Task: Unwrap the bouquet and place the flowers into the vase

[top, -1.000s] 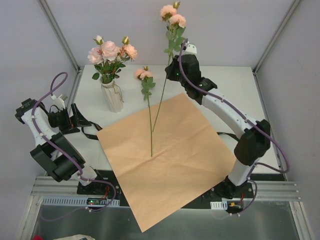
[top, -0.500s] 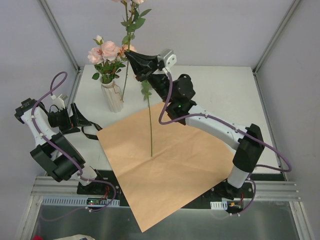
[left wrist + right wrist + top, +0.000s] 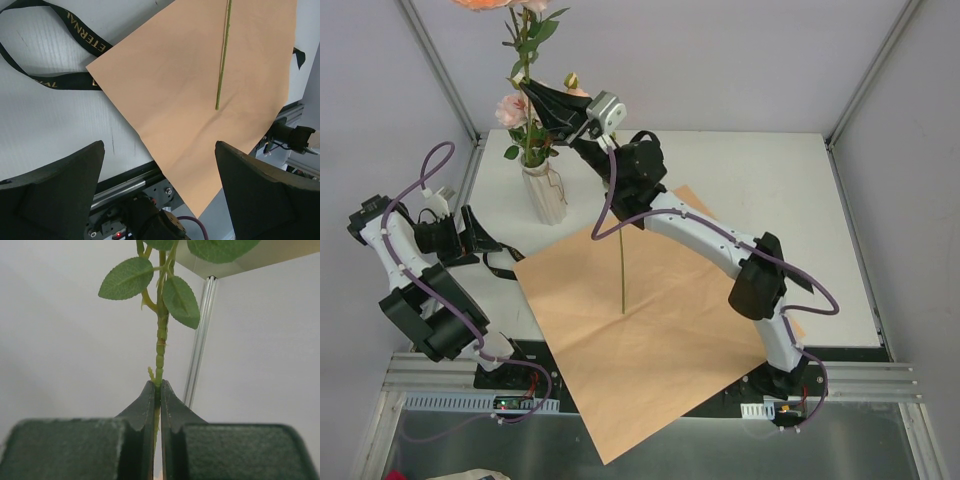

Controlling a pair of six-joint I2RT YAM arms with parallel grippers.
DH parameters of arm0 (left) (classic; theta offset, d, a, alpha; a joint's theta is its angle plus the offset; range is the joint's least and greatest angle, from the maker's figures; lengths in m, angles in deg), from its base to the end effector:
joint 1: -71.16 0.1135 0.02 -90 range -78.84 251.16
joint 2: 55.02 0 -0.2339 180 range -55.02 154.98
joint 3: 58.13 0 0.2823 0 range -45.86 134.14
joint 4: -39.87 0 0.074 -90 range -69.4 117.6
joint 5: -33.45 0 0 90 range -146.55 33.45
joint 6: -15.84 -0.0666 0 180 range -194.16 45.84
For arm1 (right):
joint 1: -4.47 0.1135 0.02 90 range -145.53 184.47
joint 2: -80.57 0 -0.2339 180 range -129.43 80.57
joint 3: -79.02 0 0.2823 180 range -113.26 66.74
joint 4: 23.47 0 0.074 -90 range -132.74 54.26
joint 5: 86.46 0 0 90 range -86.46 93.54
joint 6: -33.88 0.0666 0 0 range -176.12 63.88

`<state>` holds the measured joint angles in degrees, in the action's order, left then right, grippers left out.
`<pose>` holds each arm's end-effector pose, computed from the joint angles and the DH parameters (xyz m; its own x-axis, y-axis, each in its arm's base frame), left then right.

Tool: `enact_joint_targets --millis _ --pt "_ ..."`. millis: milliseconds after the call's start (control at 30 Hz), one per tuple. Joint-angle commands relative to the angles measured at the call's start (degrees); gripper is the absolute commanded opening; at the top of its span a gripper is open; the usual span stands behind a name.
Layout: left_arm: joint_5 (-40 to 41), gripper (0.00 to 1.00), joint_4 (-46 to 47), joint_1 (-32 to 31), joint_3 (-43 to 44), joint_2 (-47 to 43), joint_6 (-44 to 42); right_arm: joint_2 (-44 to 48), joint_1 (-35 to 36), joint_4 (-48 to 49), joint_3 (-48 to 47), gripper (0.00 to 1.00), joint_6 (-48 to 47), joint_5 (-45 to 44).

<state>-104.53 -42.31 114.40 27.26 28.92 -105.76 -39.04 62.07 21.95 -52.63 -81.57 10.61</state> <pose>0.2500 0.1672 0.2362 -0.8070 -0.2774 -0.5214 0.0604 0.8394 -0.5401 0.2540 0.4156 0.4938 0.7832 0.4382 -0.4411 -0.5945 0.7355 -0.3248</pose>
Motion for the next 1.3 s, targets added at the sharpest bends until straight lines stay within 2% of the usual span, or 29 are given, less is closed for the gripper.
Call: enact_joint_targets --millis 0,567,700,833,1100,1267 --pt "-1.15 0.92 -2.16 0.44 2.38 1.05 -2.86 -3.42 -0.65 1.64 -6.74 0.01 -0.04 1.37" --pt "0.26 0.92 -2.25 0.52 2.99 2.98 -3.56 -12.92 -3.29 -1.88 -14.13 0.01 0.32 -1.44" --pt "0.18 0.92 -2.34 0.53 3.08 2.98 -3.48 -13.46 -3.55 -3.11 -12.65 0.01 1.1 -2.15" --pt "-0.09 0.92 -2.25 0.53 3.17 3.16 -3.21 -12.75 -3.47 -4.25 -6.68 0.01 3.21 -2.5" --pt "-0.27 0.92 -2.25 0.53 2.99 2.81 -3.12 -12.14 -2.5 -12.5 -1.92 0.01 3.65 -3.29" --pt "-0.27 0.92 -2.6 0.53 3.08 2.63 -3.21 -11.52 -2.5 -24.36 -4.72 0.01 4.53 -5.49"
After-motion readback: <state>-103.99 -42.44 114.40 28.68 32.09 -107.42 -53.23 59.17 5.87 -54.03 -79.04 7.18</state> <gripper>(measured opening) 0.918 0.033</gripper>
